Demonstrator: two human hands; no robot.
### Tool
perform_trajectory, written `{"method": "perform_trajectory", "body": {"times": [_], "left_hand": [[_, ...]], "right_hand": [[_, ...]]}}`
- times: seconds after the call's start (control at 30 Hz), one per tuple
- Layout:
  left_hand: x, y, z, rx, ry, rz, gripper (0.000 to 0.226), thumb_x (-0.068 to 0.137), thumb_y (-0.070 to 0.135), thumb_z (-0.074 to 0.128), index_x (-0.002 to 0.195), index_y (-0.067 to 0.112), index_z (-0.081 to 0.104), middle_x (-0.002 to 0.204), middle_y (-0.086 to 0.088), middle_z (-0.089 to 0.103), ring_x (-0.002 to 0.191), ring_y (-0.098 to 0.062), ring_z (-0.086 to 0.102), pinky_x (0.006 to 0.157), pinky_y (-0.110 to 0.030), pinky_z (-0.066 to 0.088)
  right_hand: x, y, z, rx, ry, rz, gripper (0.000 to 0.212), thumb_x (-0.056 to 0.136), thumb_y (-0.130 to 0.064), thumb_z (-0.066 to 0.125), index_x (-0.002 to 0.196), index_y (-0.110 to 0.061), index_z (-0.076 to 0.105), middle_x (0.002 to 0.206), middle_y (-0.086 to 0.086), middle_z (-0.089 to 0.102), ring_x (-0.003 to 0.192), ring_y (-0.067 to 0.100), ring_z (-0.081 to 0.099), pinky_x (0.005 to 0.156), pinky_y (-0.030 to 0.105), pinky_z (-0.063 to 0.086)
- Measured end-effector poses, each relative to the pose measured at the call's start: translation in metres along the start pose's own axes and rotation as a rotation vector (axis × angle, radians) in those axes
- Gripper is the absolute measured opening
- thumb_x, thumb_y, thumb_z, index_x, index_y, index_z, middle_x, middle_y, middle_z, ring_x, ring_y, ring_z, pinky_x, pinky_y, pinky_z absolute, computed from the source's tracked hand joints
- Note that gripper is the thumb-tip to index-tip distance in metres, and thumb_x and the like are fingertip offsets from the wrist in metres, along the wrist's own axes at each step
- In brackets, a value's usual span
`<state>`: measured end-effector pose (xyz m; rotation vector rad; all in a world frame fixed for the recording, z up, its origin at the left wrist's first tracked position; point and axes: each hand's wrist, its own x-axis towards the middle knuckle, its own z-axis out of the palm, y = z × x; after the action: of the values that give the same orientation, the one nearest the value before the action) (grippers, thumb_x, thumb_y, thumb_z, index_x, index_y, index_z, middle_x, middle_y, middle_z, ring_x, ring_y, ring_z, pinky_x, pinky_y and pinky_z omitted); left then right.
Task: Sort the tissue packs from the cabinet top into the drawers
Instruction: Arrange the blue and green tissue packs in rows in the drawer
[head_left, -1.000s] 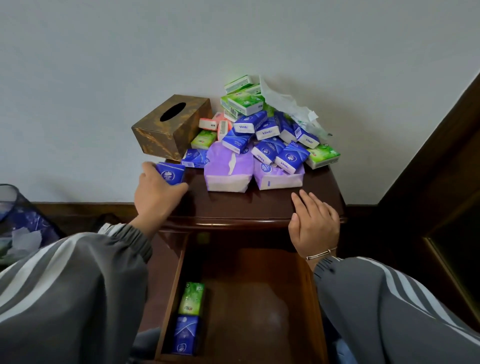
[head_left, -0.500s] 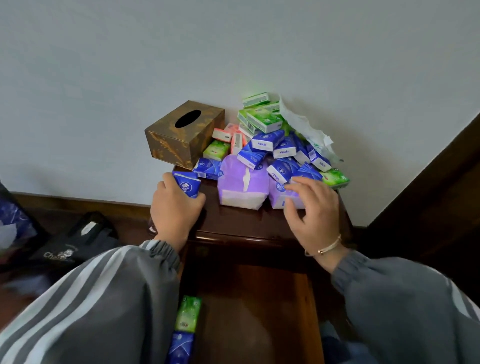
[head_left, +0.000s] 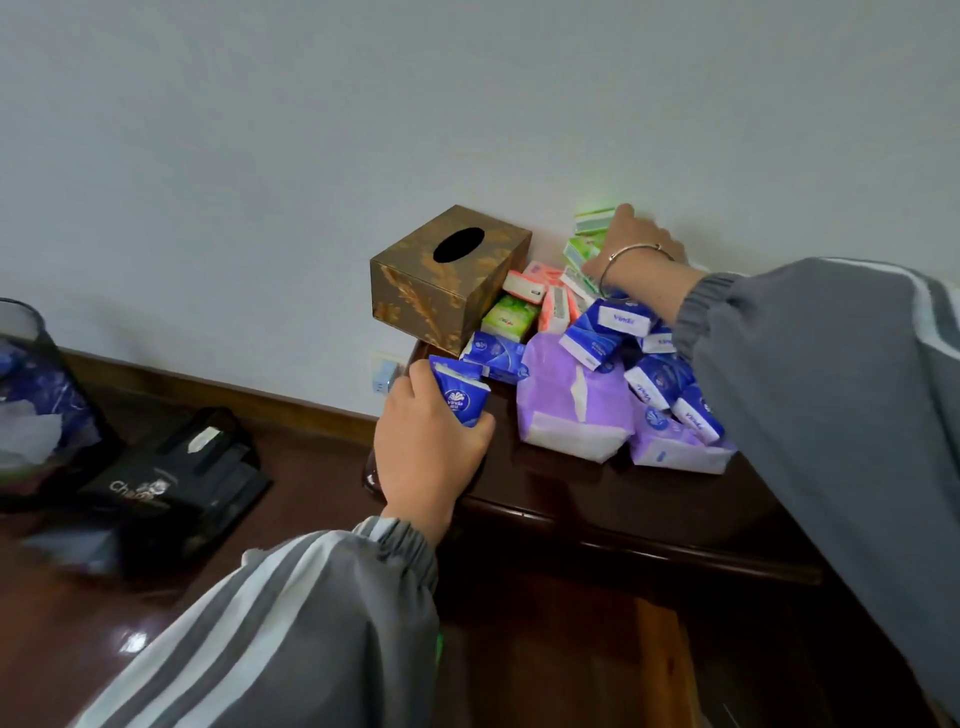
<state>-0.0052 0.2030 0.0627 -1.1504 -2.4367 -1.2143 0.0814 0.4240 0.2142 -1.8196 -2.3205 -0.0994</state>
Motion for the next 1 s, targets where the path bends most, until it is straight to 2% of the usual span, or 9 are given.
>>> {"method": "perform_trajectory", "body": {"times": [0.13,0.23,0.37,0.53,0.73,0.83,1.0], "left_hand": [[-0.001,0.0,0.001,-0.007,0.018,0.007,0.066,0.061,0.048,0.068,0.111,0.016,0.039,0.093,-0.006,0.059,0.082,-0.027,0.06,0.061,-0.026,0.037],[-0.002,0.0,0.002,-0.017,0.022,0.014,0.07,0.063,0.049,0.071,0.115,0.017,0.039,0.097,-0.006,0.06,0.086,-0.024,0.062,0.062,-0.025,0.039],[-0.001,0.001,0.002,-0.024,0.016,0.008,0.071,0.063,0.05,0.071,0.117,0.018,0.038,0.098,-0.005,0.06,0.087,-0.023,0.062,0.063,-0.025,0.039],[-0.002,0.001,0.001,-0.04,0.027,0.019,0.072,0.065,0.051,0.072,0.118,0.02,0.036,0.1,-0.004,0.06,0.089,-0.019,0.063,0.062,-0.021,0.039],[-0.002,0.0,0.002,-0.066,0.017,0.006,0.076,0.066,0.053,0.073,0.122,0.022,0.033,0.107,-0.004,0.06,0.096,-0.018,0.062,0.064,-0.022,0.041],[-0.003,0.0,0.002,-0.067,0.021,0.008,0.076,0.067,0.052,0.074,0.122,0.022,0.031,0.108,-0.004,0.06,0.097,-0.019,0.062,0.064,-0.022,0.041],[-0.003,0.0,0.003,-0.071,0.005,0.001,0.077,0.067,0.05,0.072,0.125,0.019,0.032,0.108,-0.006,0.06,0.097,-0.022,0.061,0.067,-0.029,0.05]], "right_hand": [[0.009,0.0,0.006,0.009,-0.011,0.081,0.066,0.084,-0.028,0.062,0.139,-0.012,0.029,0.14,0.013,0.04,0.131,0.032,0.037,0.102,0.046,0.036],[0.016,-0.004,0.005,0.08,0.003,0.056,0.077,0.076,-0.041,0.069,0.135,-0.01,0.032,0.137,0.015,0.036,0.128,0.034,0.04,0.1,0.044,0.038],[0.027,-0.013,0.012,0.096,-0.046,-0.078,0.077,0.071,-0.044,0.071,0.13,-0.006,0.04,0.134,0.019,0.037,0.119,0.037,0.048,0.095,0.04,0.044],[0.031,-0.019,0.024,0.013,-0.072,-0.075,0.084,0.072,-0.051,0.068,0.132,-0.003,0.032,0.132,0.021,0.045,0.12,0.04,0.047,0.095,0.044,0.043],[0.033,-0.024,0.03,0.023,-0.061,-0.027,0.081,0.073,-0.041,0.07,0.132,-0.006,0.028,0.131,0.022,0.045,0.121,0.041,0.045,0.093,0.044,0.043],[0.034,-0.023,0.028,0.088,-0.037,-0.044,0.077,0.071,-0.041,0.073,0.129,-0.006,0.036,0.128,0.019,0.05,0.117,0.039,0.05,0.092,0.043,0.046],[0.034,-0.021,0.032,0.011,-0.034,-0.035,0.066,0.074,-0.041,0.067,0.129,-0.013,0.044,0.131,0.017,0.049,0.119,0.037,0.048,0.091,0.04,0.045]]}}
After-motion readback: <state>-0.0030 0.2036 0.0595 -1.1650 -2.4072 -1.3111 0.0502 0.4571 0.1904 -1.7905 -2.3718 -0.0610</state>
